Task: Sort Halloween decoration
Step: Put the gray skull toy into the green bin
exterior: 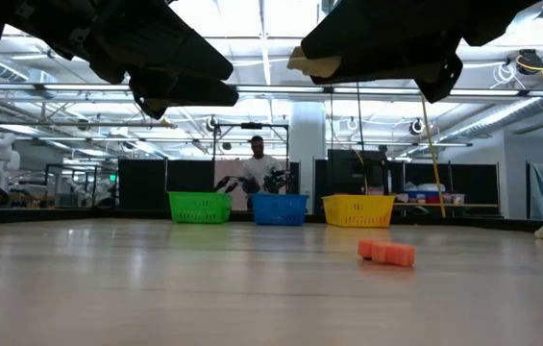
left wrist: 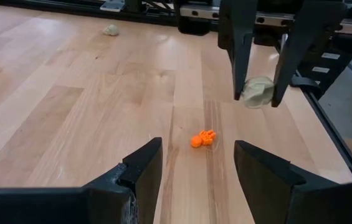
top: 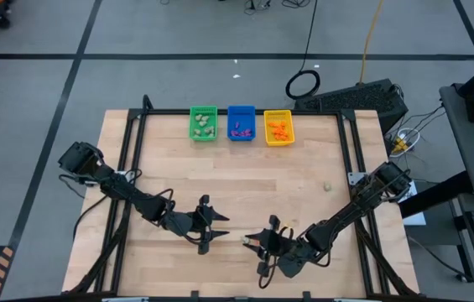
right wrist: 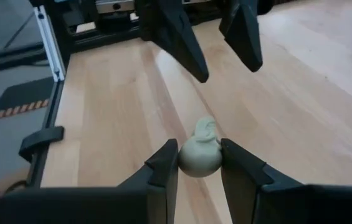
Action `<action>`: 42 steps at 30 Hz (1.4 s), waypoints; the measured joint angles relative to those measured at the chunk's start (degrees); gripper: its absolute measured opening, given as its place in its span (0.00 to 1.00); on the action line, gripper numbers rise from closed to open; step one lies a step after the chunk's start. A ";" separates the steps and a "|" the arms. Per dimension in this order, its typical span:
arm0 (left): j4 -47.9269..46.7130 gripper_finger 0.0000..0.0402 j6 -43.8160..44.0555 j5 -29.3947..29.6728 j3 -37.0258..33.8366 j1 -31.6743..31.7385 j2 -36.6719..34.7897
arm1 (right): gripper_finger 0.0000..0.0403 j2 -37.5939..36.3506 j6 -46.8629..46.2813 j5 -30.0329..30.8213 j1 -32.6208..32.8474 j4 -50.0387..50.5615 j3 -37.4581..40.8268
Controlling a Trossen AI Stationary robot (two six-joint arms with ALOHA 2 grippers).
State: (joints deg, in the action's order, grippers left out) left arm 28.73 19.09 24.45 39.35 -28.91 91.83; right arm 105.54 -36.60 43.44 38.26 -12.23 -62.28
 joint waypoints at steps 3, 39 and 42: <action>0.02 0.49 0.00 0.00 0.00 0.00 0.00 | 0.20 0.00 4.63 -0.02 0.01 0.00 0.00; 12.24 0.76 9.02 -0.82 0.02 -0.74 0.00 | 0.20 0.00 66.94 7.21 -2.48 -8.97 0.02; 13.46 0.83 9.08 1.18 0.02 -0.74 0.85 | 0.20 0.00 65.32 6.06 -3.28 -8.97 0.02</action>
State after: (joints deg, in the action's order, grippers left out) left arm 42.19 28.18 25.62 39.38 -29.65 92.68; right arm 105.54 28.72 49.50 34.98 -21.20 -62.26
